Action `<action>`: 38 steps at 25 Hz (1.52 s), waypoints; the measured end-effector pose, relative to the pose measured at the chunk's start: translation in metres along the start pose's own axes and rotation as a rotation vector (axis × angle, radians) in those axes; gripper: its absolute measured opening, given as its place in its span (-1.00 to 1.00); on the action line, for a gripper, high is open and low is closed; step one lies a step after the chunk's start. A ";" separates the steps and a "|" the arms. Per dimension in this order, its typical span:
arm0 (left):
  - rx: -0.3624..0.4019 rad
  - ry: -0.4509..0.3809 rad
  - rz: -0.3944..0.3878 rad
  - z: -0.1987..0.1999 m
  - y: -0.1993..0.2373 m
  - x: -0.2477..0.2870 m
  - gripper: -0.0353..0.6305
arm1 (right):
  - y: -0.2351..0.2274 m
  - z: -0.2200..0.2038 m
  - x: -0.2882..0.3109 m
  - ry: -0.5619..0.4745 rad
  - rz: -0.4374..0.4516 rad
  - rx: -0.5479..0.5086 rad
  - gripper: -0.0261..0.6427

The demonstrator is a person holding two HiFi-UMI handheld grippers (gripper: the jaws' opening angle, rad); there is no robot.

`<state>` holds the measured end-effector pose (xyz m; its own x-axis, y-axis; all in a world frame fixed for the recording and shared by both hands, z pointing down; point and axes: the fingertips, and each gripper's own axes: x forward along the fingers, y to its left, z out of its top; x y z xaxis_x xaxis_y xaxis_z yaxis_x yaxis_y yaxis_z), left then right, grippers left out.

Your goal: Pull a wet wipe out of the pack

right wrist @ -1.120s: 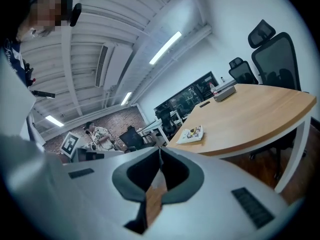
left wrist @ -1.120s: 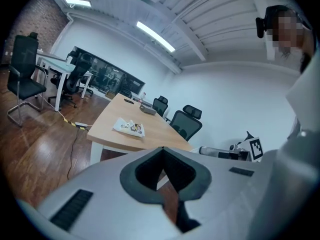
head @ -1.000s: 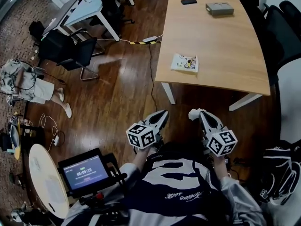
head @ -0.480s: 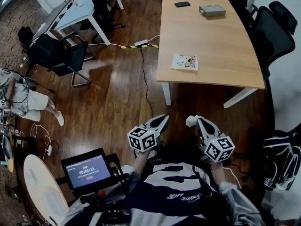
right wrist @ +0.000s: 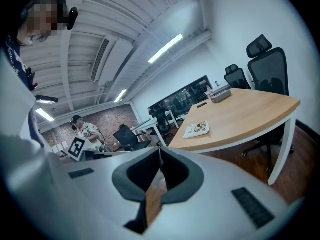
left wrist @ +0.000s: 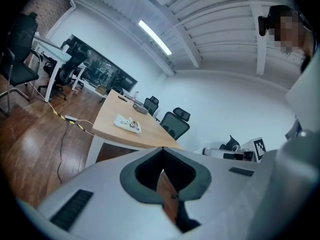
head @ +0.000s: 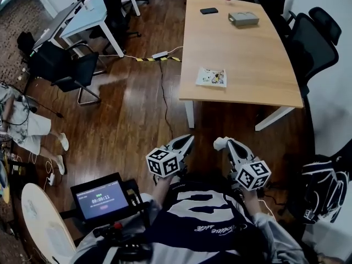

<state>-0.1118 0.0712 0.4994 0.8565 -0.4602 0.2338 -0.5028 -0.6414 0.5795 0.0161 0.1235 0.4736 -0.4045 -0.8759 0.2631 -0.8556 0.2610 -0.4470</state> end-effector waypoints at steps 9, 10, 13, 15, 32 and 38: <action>-0.024 -0.033 0.011 0.012 -0.004 0.007 -0.89 | -0.004 0.017 0.006 0.036 0.025 -0.041 -0.92; -0.026 -0.033 0.011 0.012 -0.004 0.007 -0.89 | -0.004 0.018 0.007 0.039 0.029 -0.045 -0.92; -0.032 -0.042 0.016 0.014 -0.003 0.008 -0.89 | -0.004 0.020 0.010 0.043 0.035 -0.063 -0.92; -0.029 -0.046 0.020 0.013 -0.005 0.010 -0.89 | -0.007 0.020 0.008 0.043 0.040 -0.064 -0.92; 0.000 -0.052 0.064 0.004 -0.020 0.016 -0.89 | -0.022 0.019 0.002 0.040 0.099 -0.058 -0.92; -0.002 -0.048 0.068 0.006 -0.017 0.014 -0.89 | -0.022 0.018 0.006 0.046 0.094 -0.048 -0.92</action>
<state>-0.0916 0.0724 0.4882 0.8138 -0.5313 0.2353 -0.5593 -0.6063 0.5653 0.0386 0.1051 0.4698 -0.4969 -0.8276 0.2612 -0.8274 0.3609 -0.4303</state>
